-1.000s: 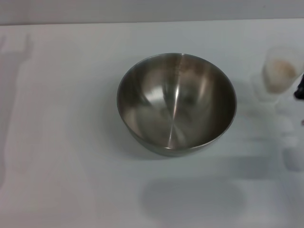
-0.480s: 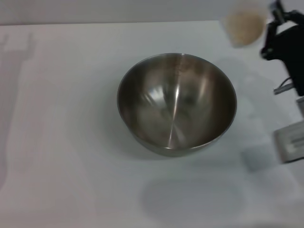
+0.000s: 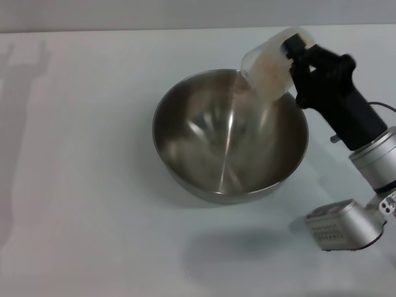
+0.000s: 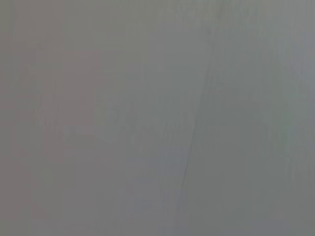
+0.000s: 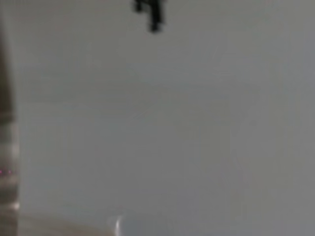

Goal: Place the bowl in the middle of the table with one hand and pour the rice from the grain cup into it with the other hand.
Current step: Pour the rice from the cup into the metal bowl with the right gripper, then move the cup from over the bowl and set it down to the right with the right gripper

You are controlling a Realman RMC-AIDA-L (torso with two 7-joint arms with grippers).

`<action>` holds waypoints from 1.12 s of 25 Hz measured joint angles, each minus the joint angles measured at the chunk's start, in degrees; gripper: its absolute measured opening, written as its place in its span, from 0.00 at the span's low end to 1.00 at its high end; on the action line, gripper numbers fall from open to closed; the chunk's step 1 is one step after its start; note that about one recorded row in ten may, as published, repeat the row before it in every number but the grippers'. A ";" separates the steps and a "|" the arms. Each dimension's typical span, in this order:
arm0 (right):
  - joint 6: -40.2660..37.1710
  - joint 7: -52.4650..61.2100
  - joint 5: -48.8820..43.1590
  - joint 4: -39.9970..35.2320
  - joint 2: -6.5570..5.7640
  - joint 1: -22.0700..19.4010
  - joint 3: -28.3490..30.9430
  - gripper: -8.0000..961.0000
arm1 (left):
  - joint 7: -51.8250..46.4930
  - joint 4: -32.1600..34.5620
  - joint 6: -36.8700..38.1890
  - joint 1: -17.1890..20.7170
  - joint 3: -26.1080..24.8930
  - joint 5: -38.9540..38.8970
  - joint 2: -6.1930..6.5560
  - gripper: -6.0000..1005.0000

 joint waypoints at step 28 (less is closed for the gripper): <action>-2.81 -27.92 -9.27 -7.78 -0.19 5.60 -1.15 0.01 | 0.00 0.71 0.05 0.34 -1.35 0.00 -0.46 0.72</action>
